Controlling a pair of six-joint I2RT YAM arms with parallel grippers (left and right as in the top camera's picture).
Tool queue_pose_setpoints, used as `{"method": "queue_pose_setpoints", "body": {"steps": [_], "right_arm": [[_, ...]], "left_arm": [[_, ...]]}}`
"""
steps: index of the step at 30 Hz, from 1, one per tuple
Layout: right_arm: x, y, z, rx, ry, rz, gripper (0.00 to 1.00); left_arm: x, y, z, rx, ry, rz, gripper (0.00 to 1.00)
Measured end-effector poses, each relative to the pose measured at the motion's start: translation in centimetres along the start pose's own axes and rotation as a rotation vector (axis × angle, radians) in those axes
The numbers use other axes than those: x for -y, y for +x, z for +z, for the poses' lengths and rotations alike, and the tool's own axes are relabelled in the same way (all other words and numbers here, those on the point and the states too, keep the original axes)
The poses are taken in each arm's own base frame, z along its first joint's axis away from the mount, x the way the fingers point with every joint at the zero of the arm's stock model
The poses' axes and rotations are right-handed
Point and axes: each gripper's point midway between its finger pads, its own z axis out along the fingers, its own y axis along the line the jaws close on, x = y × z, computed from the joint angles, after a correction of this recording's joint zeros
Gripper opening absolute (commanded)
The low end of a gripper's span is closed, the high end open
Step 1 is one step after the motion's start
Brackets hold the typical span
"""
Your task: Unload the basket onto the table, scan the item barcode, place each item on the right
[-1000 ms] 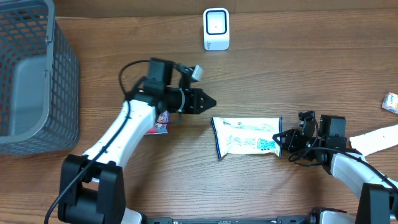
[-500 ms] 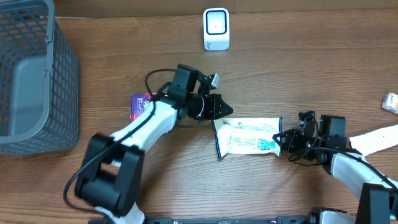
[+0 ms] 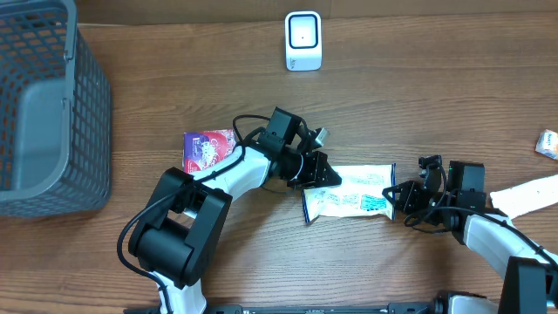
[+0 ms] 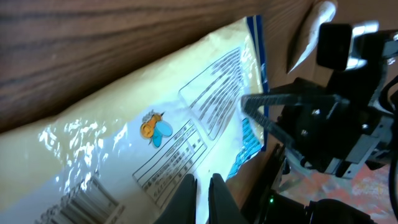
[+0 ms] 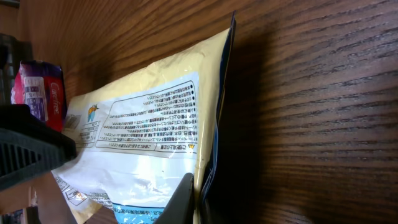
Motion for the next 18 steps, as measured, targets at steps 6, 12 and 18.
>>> {"method": "queue_pose_setpoints", "body": {"steps": [6, 12, 18], "right_arm": [[0.0, 0.0, 0.0, 0.000, -0.001, -0.001, 0.04], [-0.1, -0.1, 0.0, 0.004, -0.005, 0.014, 0.61], [-2.2, 0.5, -0.2, -0.040, -0.124, 0.021, 1.00]], "left_arm": [[-2.4, 2.1, 0.6, -0.018, -0.019, -0.064, 0.04], [-3.2, 2.7, 0.6, 0.003, 0.034, -0.094, 0.04], [-3.5, 2.9, 0.3, 0.004, 0.040, -0.121, 0.04]]}}
